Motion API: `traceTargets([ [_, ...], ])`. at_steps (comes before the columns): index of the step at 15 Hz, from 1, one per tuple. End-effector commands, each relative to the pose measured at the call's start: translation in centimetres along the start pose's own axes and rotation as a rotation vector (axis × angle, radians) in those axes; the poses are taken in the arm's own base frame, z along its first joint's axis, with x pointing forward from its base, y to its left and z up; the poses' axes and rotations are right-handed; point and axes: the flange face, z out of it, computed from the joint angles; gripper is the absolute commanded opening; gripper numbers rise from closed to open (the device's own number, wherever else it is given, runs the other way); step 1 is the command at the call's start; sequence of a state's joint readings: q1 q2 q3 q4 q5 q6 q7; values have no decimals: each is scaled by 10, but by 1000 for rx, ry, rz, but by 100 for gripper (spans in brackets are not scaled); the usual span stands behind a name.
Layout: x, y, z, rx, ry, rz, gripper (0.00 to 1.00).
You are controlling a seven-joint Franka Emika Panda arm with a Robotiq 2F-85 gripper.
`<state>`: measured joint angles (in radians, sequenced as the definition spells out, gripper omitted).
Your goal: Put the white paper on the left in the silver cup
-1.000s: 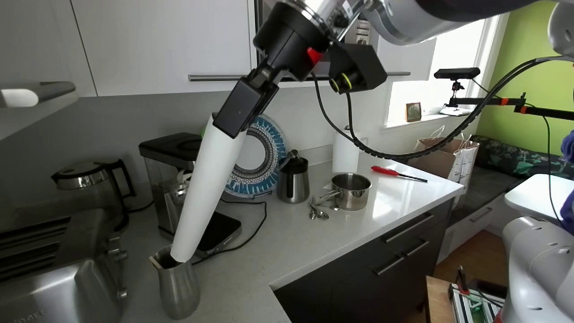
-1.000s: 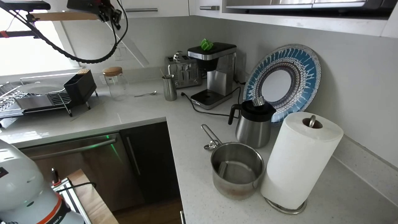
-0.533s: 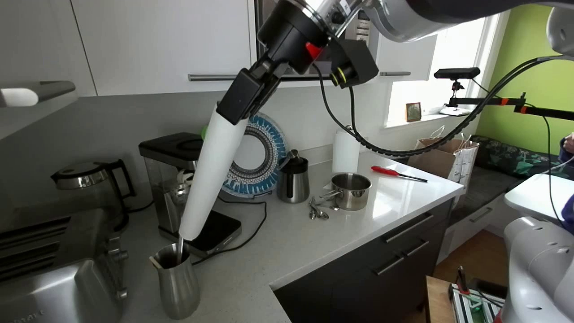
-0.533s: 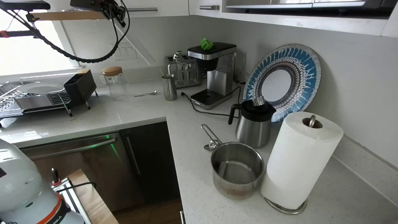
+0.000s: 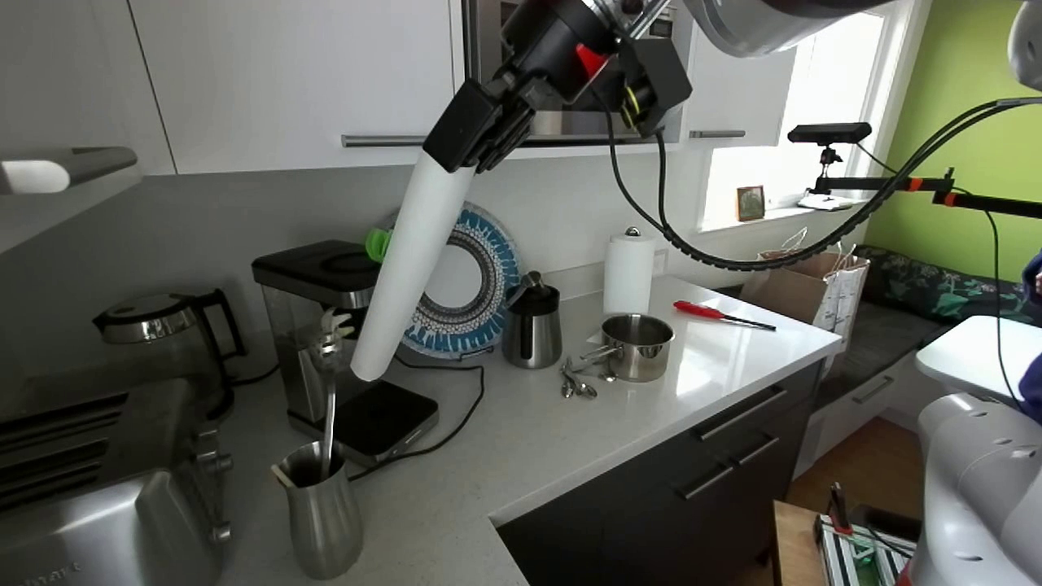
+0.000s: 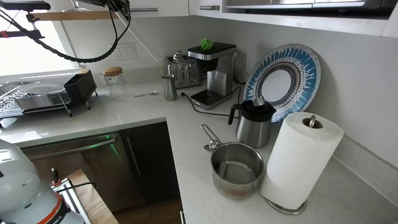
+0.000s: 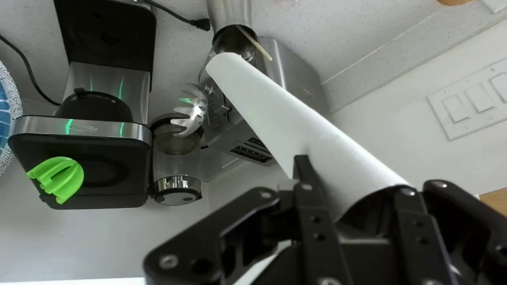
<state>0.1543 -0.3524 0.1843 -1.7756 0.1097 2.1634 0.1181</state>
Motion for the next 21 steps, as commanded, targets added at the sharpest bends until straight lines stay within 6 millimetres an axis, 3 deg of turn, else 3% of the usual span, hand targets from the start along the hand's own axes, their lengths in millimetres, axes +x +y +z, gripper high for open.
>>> traceTargets([
  [1,0,0,1,0,-2,0,4],
  [5,0,0,2,-1,-3,1,4],
  [8,3,8,15,-4,19,15,1],
  [13,12,18,52,75,21,80,1],
  [21,6,33,111,111,-28,163,1],
])
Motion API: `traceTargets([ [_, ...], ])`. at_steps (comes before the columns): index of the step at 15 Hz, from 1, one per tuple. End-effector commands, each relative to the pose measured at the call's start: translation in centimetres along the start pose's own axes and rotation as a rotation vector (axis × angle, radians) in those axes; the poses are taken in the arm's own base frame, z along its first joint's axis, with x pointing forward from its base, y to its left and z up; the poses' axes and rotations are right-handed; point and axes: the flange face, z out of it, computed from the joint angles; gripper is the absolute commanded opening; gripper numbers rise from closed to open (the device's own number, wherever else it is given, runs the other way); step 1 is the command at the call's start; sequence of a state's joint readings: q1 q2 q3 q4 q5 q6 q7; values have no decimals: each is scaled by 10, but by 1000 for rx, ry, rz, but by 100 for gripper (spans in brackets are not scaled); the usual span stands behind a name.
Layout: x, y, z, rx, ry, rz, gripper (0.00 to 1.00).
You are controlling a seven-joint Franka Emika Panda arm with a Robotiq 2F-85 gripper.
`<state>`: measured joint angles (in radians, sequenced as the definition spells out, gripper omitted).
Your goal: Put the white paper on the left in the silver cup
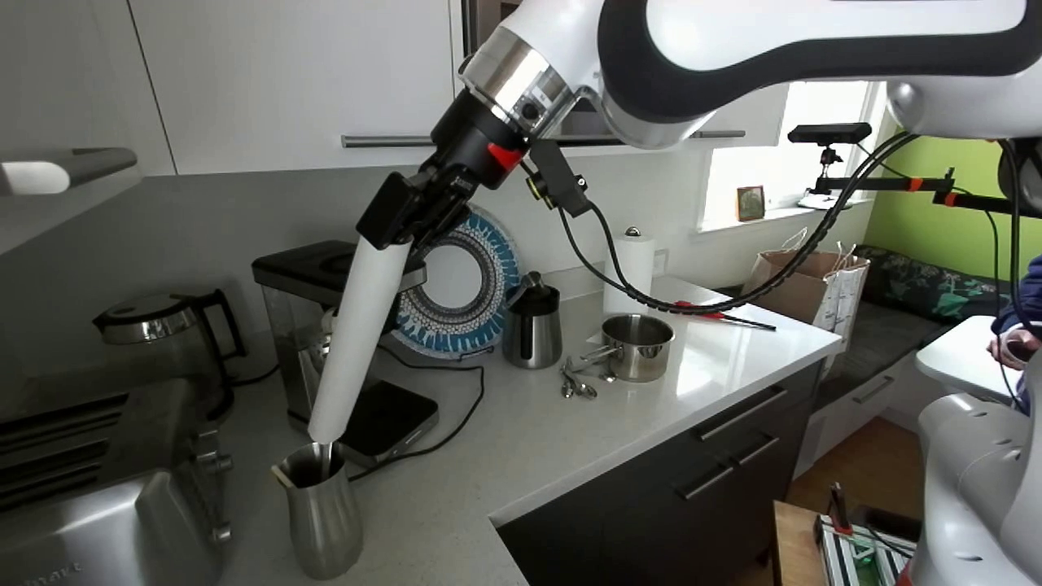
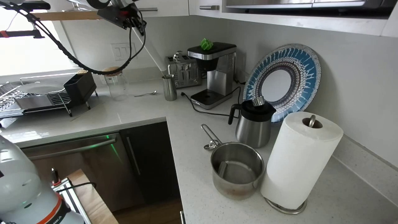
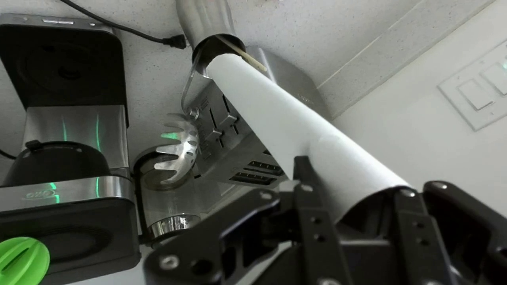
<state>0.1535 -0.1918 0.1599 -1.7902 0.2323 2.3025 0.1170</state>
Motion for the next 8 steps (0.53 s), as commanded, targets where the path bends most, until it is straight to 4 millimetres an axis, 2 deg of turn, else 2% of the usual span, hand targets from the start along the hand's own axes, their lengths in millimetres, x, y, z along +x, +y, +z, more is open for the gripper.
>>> traceTargets([
  [1,-1,8,21,28,19,36,1],
  [8,-4,21,55,53,18,98,1],
])
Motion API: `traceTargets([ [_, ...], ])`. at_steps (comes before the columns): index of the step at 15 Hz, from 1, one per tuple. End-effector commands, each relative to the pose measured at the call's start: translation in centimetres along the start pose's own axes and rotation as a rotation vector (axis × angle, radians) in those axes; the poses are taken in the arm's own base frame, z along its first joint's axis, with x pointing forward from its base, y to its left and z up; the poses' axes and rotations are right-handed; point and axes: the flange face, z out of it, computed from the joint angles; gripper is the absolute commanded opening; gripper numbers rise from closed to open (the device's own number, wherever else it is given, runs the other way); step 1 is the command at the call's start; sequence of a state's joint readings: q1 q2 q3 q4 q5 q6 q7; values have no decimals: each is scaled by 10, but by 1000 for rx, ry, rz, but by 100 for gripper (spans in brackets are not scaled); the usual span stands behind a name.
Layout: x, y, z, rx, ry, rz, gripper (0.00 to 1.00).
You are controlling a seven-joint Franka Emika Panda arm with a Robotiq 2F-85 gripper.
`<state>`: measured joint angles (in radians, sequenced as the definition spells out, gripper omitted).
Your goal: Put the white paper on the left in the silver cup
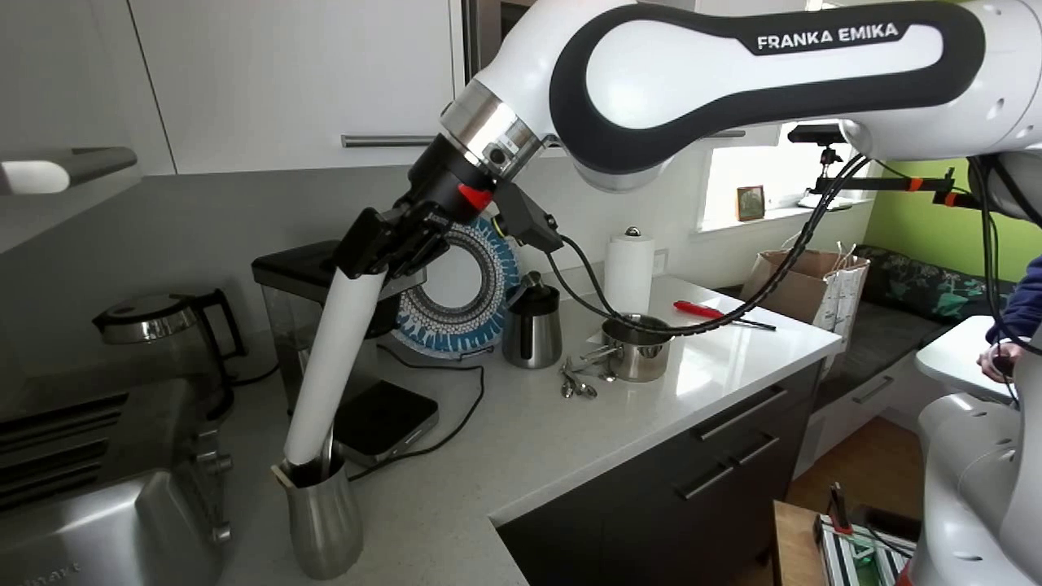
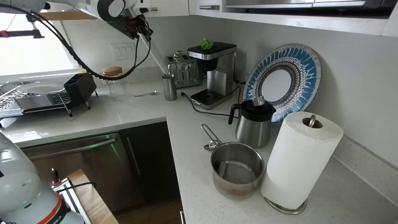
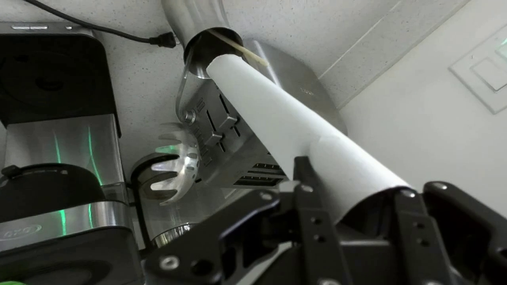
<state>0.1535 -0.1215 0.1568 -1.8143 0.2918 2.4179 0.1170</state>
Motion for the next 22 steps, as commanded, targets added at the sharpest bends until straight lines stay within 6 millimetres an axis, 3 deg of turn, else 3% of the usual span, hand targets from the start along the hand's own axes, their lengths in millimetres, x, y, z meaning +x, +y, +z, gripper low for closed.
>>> traceTargets([
  [1,-6,8,14,22,-7,40,1],
  [9,-21,32,39,-17,-56,125,1],
  [10,-23,37,41,-24,-53,142,29],
  [12,-23,44,43,-38,-38,170,35],
  [17,-11,59,32,-68,34,199,73],
  [20,7,64,14,-84,98,176,96],
  [22,20,60,-1,-87,144,151,100],
])
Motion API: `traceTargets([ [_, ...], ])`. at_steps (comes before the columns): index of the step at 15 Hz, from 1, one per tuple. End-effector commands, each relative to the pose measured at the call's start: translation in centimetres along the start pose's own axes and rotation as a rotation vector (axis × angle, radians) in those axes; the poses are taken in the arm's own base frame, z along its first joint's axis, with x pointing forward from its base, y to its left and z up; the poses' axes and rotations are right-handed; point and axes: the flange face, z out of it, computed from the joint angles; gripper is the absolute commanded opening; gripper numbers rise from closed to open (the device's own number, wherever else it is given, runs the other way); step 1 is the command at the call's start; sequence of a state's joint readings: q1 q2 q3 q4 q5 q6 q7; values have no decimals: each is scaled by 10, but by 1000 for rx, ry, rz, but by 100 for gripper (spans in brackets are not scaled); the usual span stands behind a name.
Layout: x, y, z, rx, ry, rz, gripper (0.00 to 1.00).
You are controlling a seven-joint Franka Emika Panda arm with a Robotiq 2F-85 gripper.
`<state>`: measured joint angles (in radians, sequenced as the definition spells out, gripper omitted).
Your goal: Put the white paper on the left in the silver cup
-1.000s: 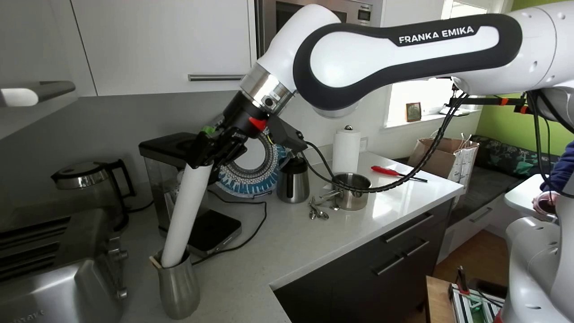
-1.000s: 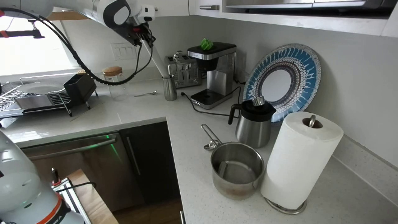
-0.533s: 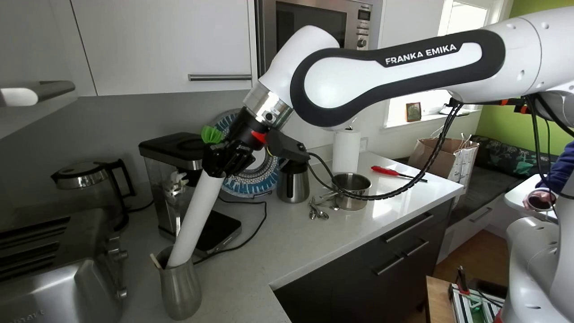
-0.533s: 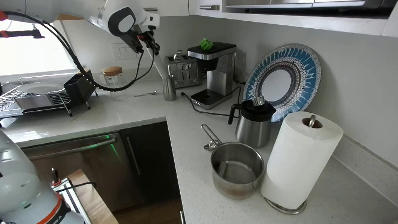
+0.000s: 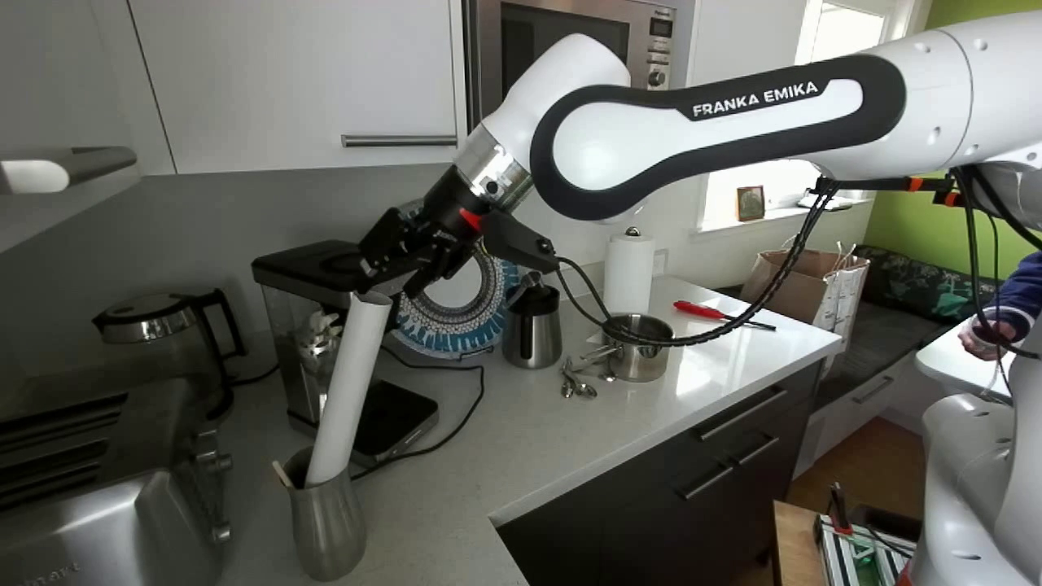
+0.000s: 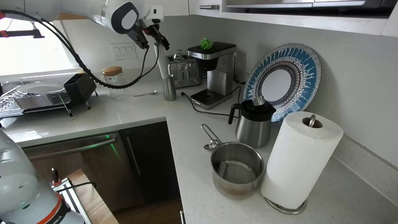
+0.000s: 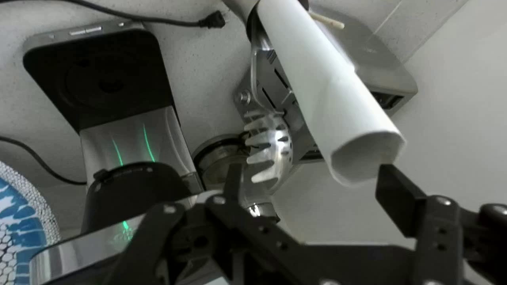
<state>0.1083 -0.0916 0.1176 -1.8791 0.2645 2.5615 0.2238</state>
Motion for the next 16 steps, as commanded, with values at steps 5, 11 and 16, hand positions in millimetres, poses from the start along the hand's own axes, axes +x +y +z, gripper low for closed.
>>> traceTargets([
  [5,34,-49,-69,41,108,-87,100],
  [11,-12,-135,-121,217,-98,-283,100],
  [16,-40,-165,-135,283,-210,-340,100],
])
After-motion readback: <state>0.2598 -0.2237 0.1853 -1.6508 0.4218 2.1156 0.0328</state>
